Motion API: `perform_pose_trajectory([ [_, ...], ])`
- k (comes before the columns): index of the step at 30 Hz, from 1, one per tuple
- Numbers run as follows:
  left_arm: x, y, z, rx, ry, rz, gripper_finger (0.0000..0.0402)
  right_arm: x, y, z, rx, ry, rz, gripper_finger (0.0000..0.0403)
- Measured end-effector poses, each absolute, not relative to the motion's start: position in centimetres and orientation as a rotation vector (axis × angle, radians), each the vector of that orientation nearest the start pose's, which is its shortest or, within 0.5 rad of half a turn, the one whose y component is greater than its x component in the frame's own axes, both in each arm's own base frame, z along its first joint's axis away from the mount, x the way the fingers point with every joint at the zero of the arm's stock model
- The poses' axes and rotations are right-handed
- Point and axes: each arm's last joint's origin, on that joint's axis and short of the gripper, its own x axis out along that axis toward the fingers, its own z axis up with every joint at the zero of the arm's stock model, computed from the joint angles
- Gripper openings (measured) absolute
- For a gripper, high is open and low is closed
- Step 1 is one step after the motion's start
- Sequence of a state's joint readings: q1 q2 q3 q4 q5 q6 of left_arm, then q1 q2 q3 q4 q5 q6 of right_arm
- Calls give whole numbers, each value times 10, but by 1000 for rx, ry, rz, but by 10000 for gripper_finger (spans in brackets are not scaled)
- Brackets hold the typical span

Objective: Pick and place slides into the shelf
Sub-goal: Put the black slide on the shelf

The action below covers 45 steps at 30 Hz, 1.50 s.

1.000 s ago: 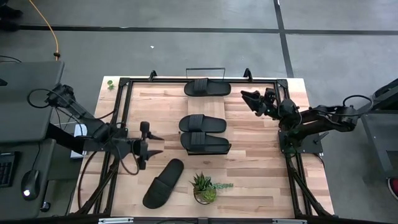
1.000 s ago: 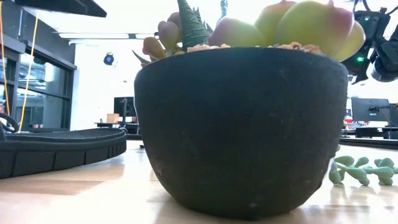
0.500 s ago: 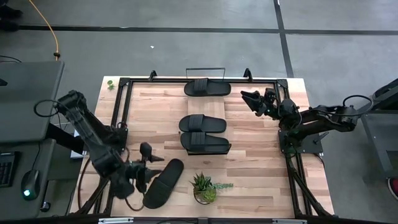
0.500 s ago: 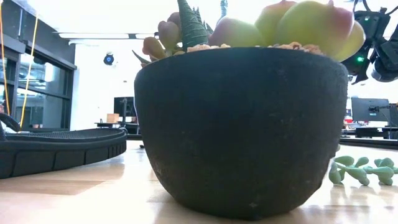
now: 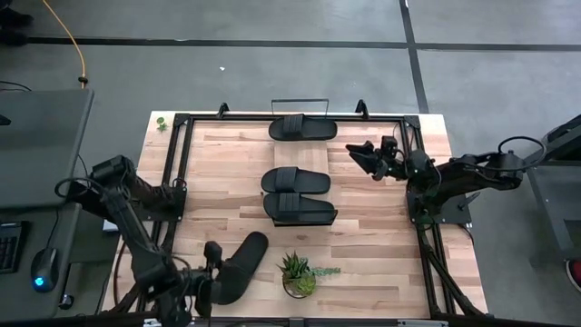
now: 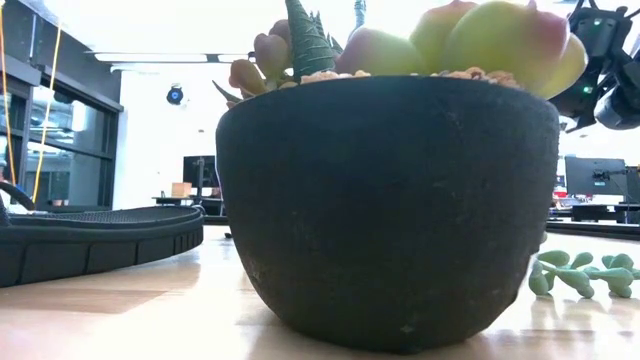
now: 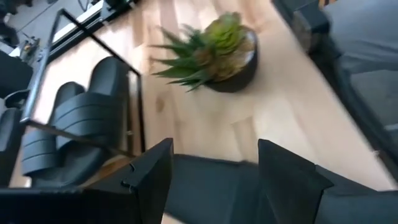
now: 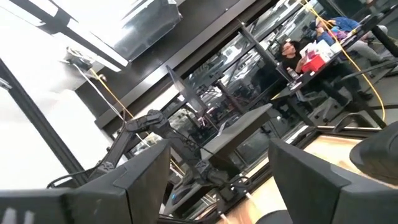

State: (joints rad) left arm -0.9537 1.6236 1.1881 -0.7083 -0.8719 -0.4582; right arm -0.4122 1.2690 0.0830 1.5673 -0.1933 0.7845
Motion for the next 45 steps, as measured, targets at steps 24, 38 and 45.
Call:
perform_pose_trajectory([
  [24,221,-299,200,374,798,62,216,170,-58,185,671,-401,-36,259],
  [38,216,-297,189,282,929,78,213,170,-58,185,671,-397,-38,259],
  [45,220,-293,165,321,1079,82,170,170,-58,184,657,-391,-45,259],
])
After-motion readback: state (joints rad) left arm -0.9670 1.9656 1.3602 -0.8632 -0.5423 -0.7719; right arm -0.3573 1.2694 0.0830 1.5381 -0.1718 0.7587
